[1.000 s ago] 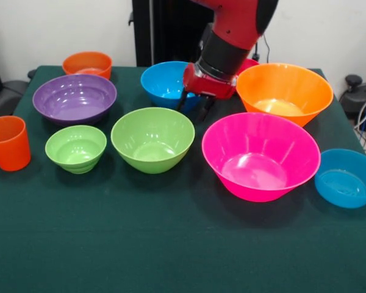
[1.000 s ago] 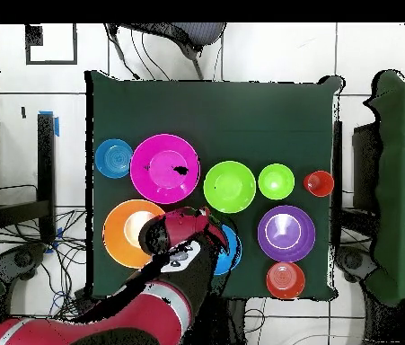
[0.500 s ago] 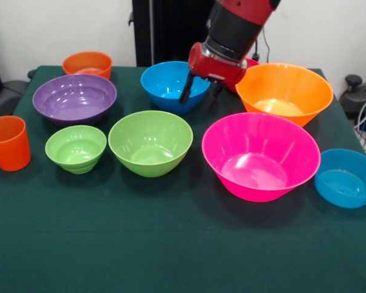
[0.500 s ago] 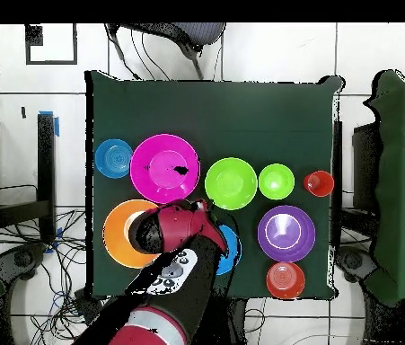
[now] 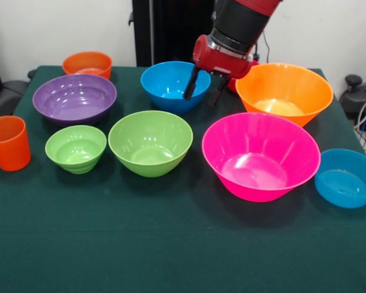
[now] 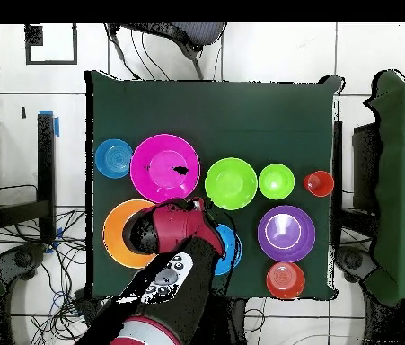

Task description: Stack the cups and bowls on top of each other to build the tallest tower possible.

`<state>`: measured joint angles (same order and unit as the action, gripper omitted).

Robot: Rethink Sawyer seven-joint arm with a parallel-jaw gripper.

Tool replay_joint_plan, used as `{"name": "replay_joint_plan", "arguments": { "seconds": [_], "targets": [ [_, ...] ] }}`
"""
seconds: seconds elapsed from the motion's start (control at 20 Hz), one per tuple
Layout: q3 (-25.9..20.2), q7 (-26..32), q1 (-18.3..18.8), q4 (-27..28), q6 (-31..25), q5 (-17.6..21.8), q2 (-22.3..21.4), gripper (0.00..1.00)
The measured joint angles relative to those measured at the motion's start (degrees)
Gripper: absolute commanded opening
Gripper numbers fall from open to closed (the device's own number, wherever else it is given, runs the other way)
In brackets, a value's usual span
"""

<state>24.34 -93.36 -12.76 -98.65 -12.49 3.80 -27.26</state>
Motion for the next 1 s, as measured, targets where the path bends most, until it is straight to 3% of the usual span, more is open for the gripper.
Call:
{"name": "replay_joint_plan", "arguments": {
  "seconds": [1.0],
  "targets": [
    [-0.37,0.0,0.06,0.3,-0.84,-2.29,-0.66,1.0]
  ]
}}
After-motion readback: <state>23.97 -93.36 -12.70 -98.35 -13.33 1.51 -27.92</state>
